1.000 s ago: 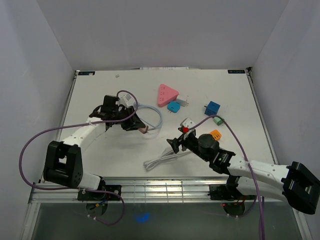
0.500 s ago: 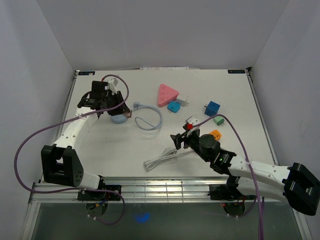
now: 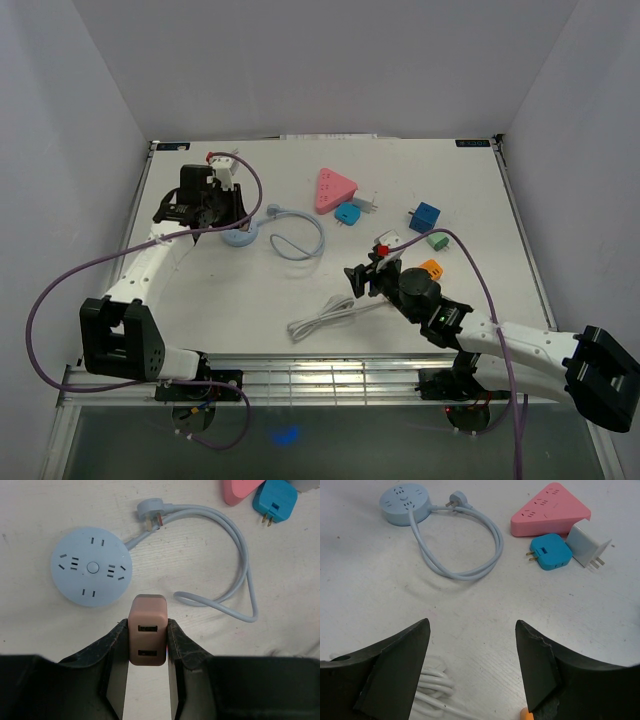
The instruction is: Insert the plug
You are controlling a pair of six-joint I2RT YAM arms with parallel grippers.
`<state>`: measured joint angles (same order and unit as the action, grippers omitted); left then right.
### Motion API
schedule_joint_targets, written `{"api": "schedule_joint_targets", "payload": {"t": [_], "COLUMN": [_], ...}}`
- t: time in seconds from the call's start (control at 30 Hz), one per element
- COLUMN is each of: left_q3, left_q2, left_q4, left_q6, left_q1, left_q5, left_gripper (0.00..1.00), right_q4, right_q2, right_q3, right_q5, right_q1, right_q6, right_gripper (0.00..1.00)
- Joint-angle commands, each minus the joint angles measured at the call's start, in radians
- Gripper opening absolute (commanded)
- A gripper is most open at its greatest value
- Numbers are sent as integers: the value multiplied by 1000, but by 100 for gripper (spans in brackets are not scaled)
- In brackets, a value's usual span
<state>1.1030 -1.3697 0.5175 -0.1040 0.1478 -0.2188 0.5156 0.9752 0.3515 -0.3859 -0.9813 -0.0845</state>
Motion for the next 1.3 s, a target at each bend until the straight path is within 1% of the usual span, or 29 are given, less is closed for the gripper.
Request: {"api": "schedule_joint_targets", "payload": {"t": [0.0, 0.07, 0.1, 0.2, 0.57, 0.6, 0.7, 0.77, 0.8, 0.83, 0.87, 0.9, 1.07, 1.27], "left_q3": [9, 27, 35, 49, 67, 66, 54, 26, 14, 0, -23, -31, -5, -19], "left_q2": [0, -44, -60, -97, -89, -89, -80, -60, -51, -42, -31, -29, -87, -161], "left_q4": [-24, -14, -1, 10, 7, 0, -37, -62, -92, -108, -125, -146, -126, -136], "left_q6": [81, 76, 79, 144, 224, 234, 266, 308, 335, 389, 414, 424, 374, 296], "left_q1": [-8, -8, -7, -7, -28, -36, -86, -141, -146, -163, -190, -194, -235, -246], "left_q5": [61, 47, 7, -54, 105, 105, 26, -65, -139, -160, -171, -160, -142, -136], "left_gripper": [0, 0, 0, 0, 0, 0, 0, 0, 0, 0, 0, 0, 0, 0], "right_q4": [29, 29, 29, 29, -6, -8, -9, -14, -15, -15, -15, -15, -17, -25], "right_q2": [16, 29, 31, 30, 22, 23, 25, 22, 22, 19, 17, 17, 17, 13], "right_q3": [-6, -5, -6, -17, -20, -19, -22, -20, -22, -22, -23, -25, -25, -25], "right_q5": [10, 19, 19, 19, -48, -51, -48, -47, -45, -44, -42, -38, -33, -36], "right_q1": [9, 10, 12, 13, 32, 35, 43, 47, 49, 50, 50, 55, 58, 66], "right_q6": [-37, -46, -60, -84, -150, -155, -166, -172, -173, -175, -176, -178, -179, -182], "right_gripper": [74, 74, 74, 74, 74, 76, 76, 76, 77, 77, 77, 77, 77, 77]}}
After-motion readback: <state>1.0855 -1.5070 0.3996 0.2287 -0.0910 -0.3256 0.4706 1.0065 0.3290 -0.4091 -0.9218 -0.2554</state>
